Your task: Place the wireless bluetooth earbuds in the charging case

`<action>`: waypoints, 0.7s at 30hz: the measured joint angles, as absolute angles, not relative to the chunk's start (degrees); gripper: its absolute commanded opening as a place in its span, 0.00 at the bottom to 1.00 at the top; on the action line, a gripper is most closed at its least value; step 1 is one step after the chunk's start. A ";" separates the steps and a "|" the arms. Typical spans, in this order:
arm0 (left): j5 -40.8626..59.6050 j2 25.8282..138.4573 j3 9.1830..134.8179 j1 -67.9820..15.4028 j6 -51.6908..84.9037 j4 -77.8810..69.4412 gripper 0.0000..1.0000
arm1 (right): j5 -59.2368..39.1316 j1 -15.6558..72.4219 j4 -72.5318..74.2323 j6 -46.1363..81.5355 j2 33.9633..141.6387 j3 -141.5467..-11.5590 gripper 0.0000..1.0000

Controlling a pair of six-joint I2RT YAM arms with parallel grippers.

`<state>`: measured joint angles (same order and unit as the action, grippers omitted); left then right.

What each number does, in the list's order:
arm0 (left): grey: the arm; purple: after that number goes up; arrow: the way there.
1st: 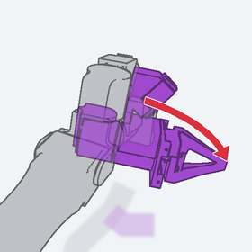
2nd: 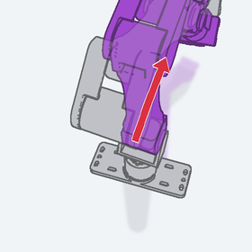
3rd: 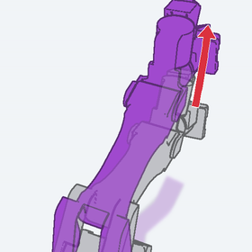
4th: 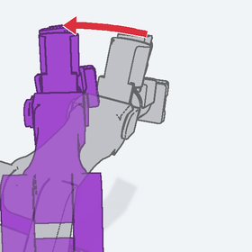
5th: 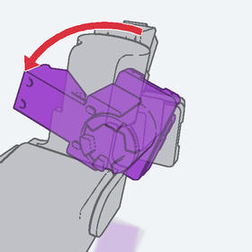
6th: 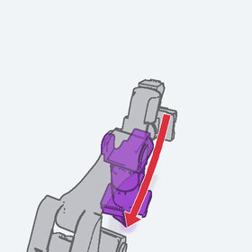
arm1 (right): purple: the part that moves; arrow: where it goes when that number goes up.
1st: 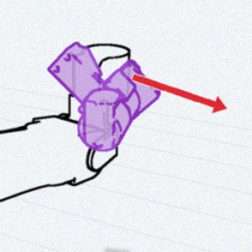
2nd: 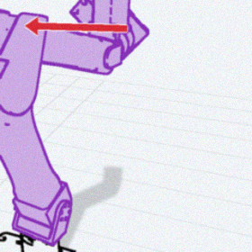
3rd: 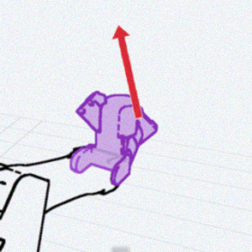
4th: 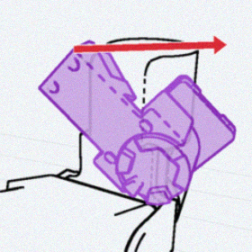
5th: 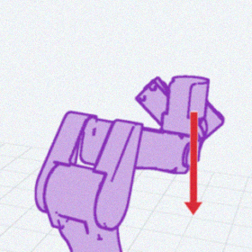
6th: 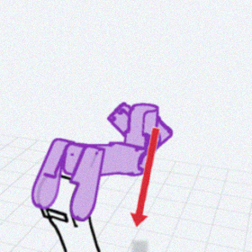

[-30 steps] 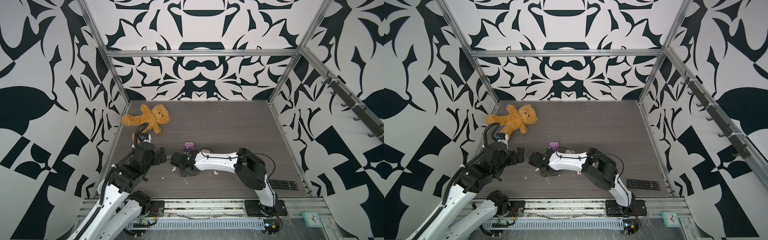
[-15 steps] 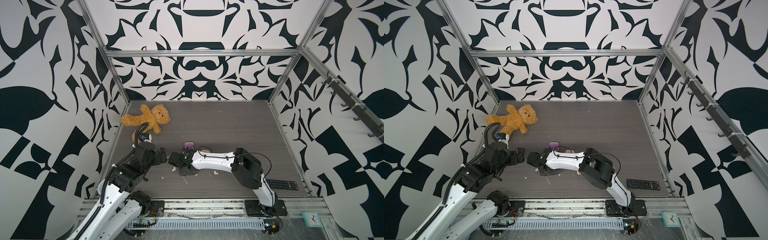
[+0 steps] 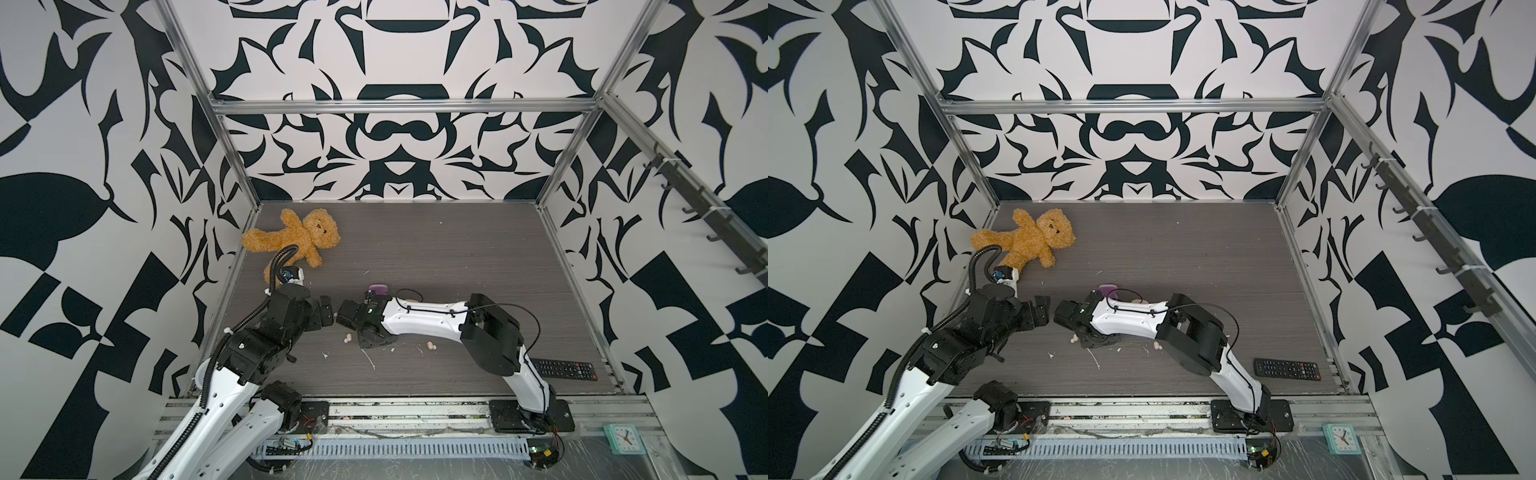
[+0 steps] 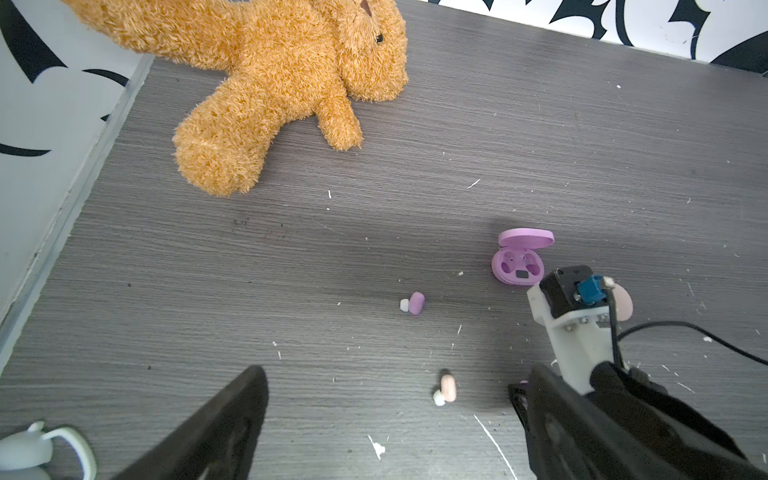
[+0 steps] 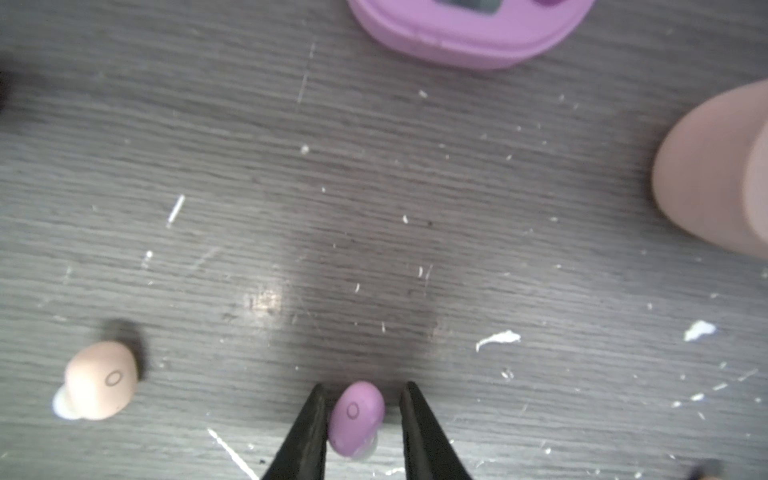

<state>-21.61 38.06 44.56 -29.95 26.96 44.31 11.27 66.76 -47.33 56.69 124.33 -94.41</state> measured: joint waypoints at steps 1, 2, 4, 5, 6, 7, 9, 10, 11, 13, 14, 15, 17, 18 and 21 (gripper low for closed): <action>-21.61 38.06 44.56 -29.95 26.96 44.34 1.00 | 11.31 66.74 -47.53 56.55 124.46 -94.63 0.32; -21.58 38.11 44.56 -29.95 26.94 44.34 1.00 | 11.35 66.72 -47.81 56.36 124.62 -94.94 0.32; -21.58 38.13 44.56 -29.95 26.94 44.34 1.00 | 11.44 66.72 -48.38 56.07 125.01 -95.55 0.32; -21.58 38.17 44.56 -29.95 26.94 44.34 1.00 | 11.46 66.72 -48.66 55.92 125.21 -95.88 0.32; -21.58 38.20 44.56 -29.95 26.94 44.31 1.00 | 11.49 66.72 -48.90 55.72 125.36 -96.16 0.32; -21.58 38.24 44.56 -29.95 26.94 44.34 1.00 | 11.49 66.72 -49.04 55.59 125.45 -96.29 0.32; -21.58 38.28 44.56 -29.95 26.92 44.34 1.00 | 11.49 66.72 -49.12 55.33 125.49 -96.38 0.32; -21.56 38.33 44.56 -29.95 26.92 44.31 1.00 | 11.46 66.72 -49.12 55.31 125.49 -96.38 0.32; -21.56 38.33 44.56 -29.95 26.92 44.31 1.00 | 11.44 66.72 -49.10 55.29 125.49 -96.38 0.32; -21.56 38.33 44.56 -29.95 26.89 44.31 1.00 | 11.42 66.72 -49.08 55.27 125.49 -96.38 0.32; -21.56 38.33 44.56 -29.95 26.89 44.31 1.00 | 11.42 66.72 -49.06 55.27 125.49 -96.38 0.32; -21.56 38.33 44.56 -29.95 26.87 44.31 1.00 | 11.42 66.72 -49.06 55.27 125.49 -96.38 0.32; -21.54 38.33 44.56 -29.95 26.79 44.31 1.00 | 11.44 66.72 -49.12 55.29 125.49 -96.38 0.34; -21.52 38.33 44.56 -29.95 26.76 44.31 1.00 | 11.44 66.72 -49.15 55.33 125.45 -96.38 0.35; -21.43 38.33 44.56 -29.95 26.74 44.31 1.00 | 11.40 66.72 -49.23 55.37 125.32 -96.27 0.36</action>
